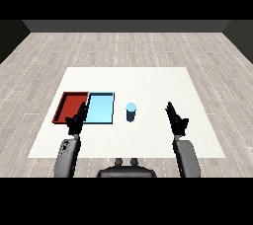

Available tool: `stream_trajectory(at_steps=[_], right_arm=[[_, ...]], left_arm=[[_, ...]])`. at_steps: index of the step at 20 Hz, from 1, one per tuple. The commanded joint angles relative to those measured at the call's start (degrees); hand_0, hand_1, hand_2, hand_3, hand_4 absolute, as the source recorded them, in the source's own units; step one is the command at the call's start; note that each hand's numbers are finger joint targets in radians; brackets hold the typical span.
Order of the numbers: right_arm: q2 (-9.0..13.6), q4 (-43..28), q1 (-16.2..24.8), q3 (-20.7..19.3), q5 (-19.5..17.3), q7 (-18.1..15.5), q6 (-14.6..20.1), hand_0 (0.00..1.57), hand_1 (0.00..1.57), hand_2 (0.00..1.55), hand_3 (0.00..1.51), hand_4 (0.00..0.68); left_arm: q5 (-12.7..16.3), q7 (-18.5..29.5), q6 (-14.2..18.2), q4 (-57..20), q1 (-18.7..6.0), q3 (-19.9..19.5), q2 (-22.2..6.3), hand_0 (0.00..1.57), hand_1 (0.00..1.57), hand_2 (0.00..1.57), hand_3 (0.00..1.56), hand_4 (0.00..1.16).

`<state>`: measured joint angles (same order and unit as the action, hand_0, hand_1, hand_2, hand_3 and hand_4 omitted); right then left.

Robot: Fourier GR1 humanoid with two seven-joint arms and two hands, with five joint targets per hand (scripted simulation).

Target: Pick the blue can and put it in the blue box

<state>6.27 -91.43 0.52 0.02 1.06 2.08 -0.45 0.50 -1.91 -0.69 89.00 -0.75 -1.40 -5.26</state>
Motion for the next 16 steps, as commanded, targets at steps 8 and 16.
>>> stream_trajectory(at_steps=[8, 16], right_arm=[[-2.4, -6.7, 5.0, -0.4, 8.8, -10.6, -9.2, 0.00, 0.00, 0.00, 0.00, 0.000], [-3.5, -9.6, 10.1, 0.8, 9.9, -13.4, -12.0, 0.00, 0.00, 0.00, 0.00, 0.000]], left_arm=[[-0.6, 13.3, -0.4, 8.6, 2.1, 1.9, 3.0, 0.00, 0.00, 0.00, 0.00, 0.00], [-0.6, 23.9, -2.5, 1.7, 3.2, 0.8, 3.3, 0.00, 0.00, 0.00, 0.00, 0.00]])
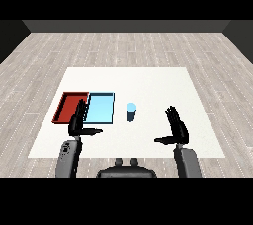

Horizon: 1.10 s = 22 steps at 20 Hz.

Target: Pick the blue can and put it in the blue box

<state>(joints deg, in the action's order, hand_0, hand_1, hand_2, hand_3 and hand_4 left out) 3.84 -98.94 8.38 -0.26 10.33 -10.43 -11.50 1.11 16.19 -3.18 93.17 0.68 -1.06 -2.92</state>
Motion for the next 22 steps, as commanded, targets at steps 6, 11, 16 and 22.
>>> stream_trajectory(at_steps=[6, 11, 16, 22], right_arm=[[1.3, 2.6, 0.0, -3.5, 3.7, -0.6, -4.1, 0.00, 0.00, 0.00, 0.00, 0.000], [-1.9, 5.4, -4.5, -1.6, 3.4, 2.8, -0.6, 0.00, 0.00, 0.00, 0.00, 0.000], [-2.6, 13.7, -10.7, -2.7, 3.8, 1.7, 0.0, 0.00, 0.00, 0.00, 0.00, 0.000], [-3.8, 23.7, -20.1, 0.8, 3.7, -0.2, 8.5, 0.00, 0.00, 0.00, 0.00, 0.000]], left_arm=[[1.8, 4.5, -2.6, -2.5, 0.0, -2.3, -1.1, 0.00, 0.00, 0.00, 0.00, 0.00], [0.7, 2.5, 0.1, 1.4, 1.5, 0.1, 1.6, 0.00, 0.00, 0.00, 0.00, 0.00], [2.7, 3.7, -1.8, 2.9, 4.5, -1.1, 0.7, 0.00, 0.00, 0.00, 0.00, 0.00], [2.6, -2.3, -0.9, 10.8, 5.7, -1.1, -0.4, 0.00, 0.00, 0.00, 0.00, 0.00]])
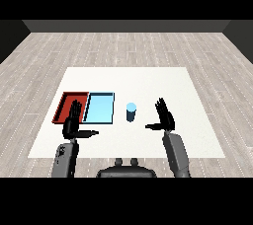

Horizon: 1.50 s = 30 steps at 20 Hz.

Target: Pick the blue can and put it in the blue box

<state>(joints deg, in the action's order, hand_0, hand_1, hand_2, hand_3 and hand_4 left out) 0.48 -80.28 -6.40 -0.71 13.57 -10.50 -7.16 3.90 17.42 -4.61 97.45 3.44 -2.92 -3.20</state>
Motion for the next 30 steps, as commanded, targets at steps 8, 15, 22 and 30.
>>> stream_trajectory(at_steps=[8, 15, 22, 30], right_arm=[[-0.5, 11.8, -6.7, 4.1, 4.7, -4.0, 6.2, 0.00, 0.00, 0.00, 0.00, 0.000], [-0.5, 21.6, -13.3, 7.9, 7.0, -7.3, 8.6, 0.00, 0.00, 0.00, 0.00, 0.000], [-0.5, 27.3, -14.8, 12.2, 8.1, -13.2, 9.5, 0.00, 0.00, 0.00, 0.00, 0.000], [-0.5, 39.8, -28.1, 16.2, 15.1, -12.5, 14.8, 0.00, 0.00, 0.00, 0.00, 0.000]], left_arm=[[1.0, -1.7, -0.9, 1.1, -1.0, -1.6, -1.4, 0.00, 0.00, 0.00, 0.00, 0.00], [-1.3, 5.7, -0.5, -6.0, 0.3, -0.3, 0.7, 0.00, 0.00, 0.00, 0.00, 0.00], [0.3, 2.2, -0.4, -5.8, -3.2, -1.3, 0.1, 0.00, 0.00, 0.00, 0.00, 0.00], [-0.1, 2.2, -1.0, -3.1, -0.3, -0.1, 0.5, 0.00, 0.00, 0.00, 0.00, 0.00]])
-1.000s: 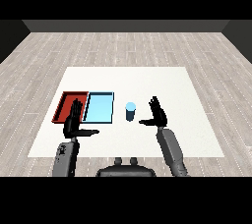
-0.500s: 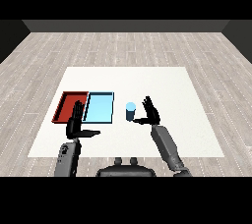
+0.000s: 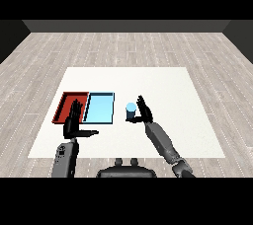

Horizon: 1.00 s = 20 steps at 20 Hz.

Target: Pick the blue can and put it in the blue box

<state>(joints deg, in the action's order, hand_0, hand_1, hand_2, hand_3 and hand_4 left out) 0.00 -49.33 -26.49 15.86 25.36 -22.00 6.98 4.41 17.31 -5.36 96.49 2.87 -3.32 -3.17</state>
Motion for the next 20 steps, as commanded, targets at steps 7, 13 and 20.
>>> stream_trajectory(at_steps=[7, 13, 20], right_arm=[[0.0, 8.2, -7.9, 7.0, 7.7, -2.0, 4.3, 0.00, 0.00, 0.00, 0.00, 0.000], [0.0, 14.9, -12.1, 11.9, 13.8, -5.2, 4.4, 0.00, 0.00, 0.00, 0.00, 0.000], [0.0, 22.8, -19.0, 16.3, 22.3, -7.4, 4.0, 0.00, 0.00, 0.00, 0.00, 0.000]], left_arm=[[1.3, -0.2, -1.6, 3.2, 3.4, -0.7, -0.6, 0.00, 0.00, 0.00, 0.00, 0.00], [1.1, 1.1, -0.2, -4.8, -3.4, -2.9, -0.7, 0.00, 0.00, 0.00, 0.00, 0.00], [0.6, -1.8, 1.9, -1.0, -4.0, -0.6, 1.5, 0.00, 0.00, 0.00, 0.00, 0.00]])
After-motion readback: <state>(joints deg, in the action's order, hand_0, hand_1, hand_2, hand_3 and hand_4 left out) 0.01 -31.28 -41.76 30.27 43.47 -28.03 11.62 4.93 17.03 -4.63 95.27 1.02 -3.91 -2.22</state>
